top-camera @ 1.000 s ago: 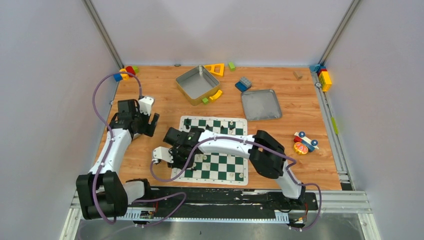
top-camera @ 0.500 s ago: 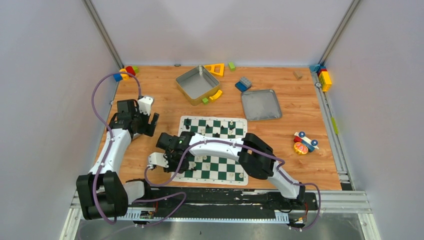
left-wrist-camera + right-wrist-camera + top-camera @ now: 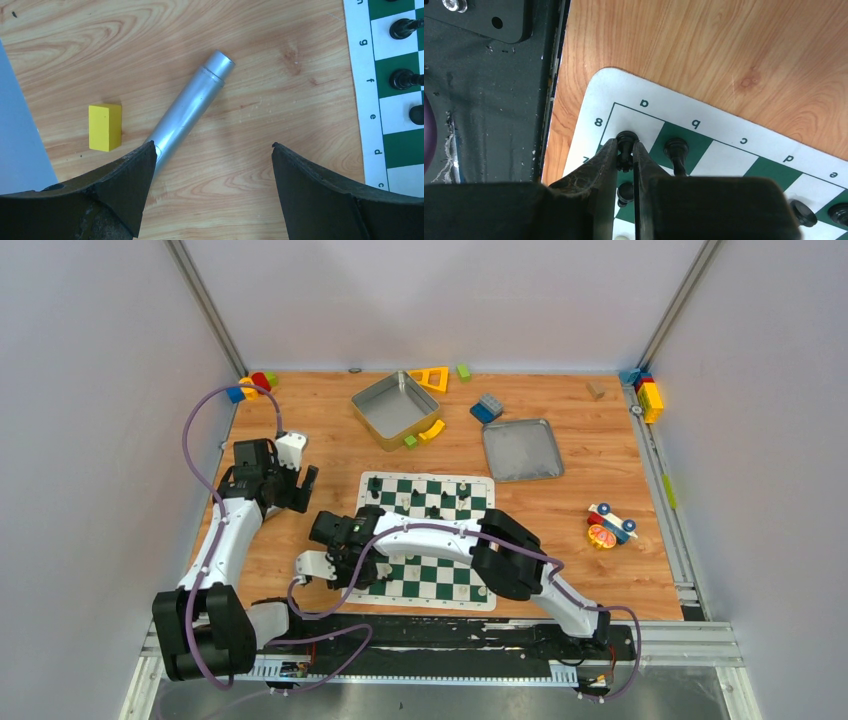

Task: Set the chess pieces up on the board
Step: Place the chess piece on the chessboard.

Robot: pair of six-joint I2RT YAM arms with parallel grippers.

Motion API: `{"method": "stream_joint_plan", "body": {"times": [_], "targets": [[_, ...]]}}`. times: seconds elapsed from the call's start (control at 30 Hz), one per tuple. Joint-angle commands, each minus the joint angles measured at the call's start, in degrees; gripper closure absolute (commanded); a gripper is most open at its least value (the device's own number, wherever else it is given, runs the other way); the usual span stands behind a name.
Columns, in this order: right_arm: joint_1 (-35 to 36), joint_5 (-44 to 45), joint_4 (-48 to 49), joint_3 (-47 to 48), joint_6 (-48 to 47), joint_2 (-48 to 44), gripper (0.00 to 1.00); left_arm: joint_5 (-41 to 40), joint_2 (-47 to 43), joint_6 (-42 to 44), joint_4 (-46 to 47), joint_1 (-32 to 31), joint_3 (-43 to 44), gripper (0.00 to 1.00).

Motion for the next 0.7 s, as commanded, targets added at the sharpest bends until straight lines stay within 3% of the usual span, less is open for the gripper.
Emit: {"method": "stream_joint_plan", "body": {"times": [0.0,0.43,0.67], "targets": [[0.5,0.3,0.1,3.2,-0.8,0.9,0.99,0.8,-1.3,-0.7,1.7,0.6,0.8,0.07],[0.9,0.4,0.1,4.0,-0.7,2.5,0.91,0.7,-1.6,-0.5,1.8,0.6,0.6,0.07],[0.9,1.6,0.1,3.9,-0.3,1.5,0.68,0.8,-1.6,-0.5,1.8,0.6,0.6,0.07]]}}
